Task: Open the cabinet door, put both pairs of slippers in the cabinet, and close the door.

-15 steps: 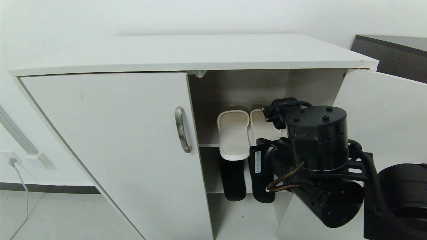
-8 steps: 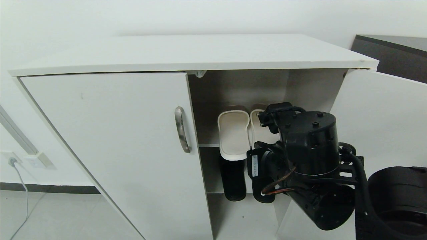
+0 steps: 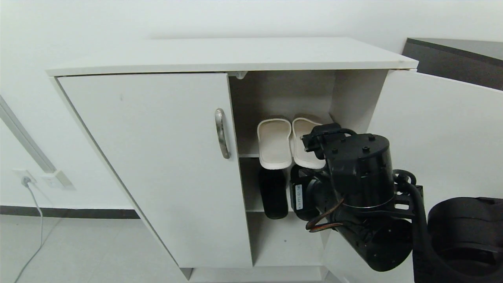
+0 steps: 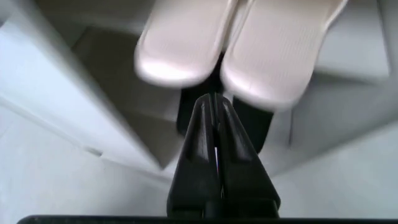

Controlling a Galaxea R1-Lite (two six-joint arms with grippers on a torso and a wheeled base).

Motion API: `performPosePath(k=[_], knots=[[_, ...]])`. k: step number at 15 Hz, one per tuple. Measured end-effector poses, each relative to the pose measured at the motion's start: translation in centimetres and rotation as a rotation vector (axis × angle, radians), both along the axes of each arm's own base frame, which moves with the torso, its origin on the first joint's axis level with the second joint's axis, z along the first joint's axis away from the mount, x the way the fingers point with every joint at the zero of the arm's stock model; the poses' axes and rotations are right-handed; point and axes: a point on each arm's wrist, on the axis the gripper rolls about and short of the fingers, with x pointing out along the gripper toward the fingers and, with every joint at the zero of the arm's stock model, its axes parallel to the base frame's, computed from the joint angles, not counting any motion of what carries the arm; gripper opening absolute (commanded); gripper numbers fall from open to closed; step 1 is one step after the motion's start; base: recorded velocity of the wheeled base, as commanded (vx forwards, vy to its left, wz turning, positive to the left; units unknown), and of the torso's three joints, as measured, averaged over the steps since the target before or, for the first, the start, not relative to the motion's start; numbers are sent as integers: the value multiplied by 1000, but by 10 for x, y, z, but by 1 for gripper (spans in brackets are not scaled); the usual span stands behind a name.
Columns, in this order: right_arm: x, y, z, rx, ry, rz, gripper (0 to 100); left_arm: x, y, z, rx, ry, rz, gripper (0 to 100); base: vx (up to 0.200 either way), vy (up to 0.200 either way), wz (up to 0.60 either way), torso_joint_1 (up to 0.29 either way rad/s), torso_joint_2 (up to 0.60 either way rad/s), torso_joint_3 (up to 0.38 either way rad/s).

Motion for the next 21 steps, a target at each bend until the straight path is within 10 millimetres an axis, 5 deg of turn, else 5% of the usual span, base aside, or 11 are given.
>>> performPosePath(k=[12,21], knots=[[0,1,-3,-4,7,-3,0,0,0,0,0,-1,-1,0,-200,0,0,3,1,3],[3,-5,-12,-32,-7,-11,0,0,0,0,0,0,0,0,0,0,0,0,0,0]])
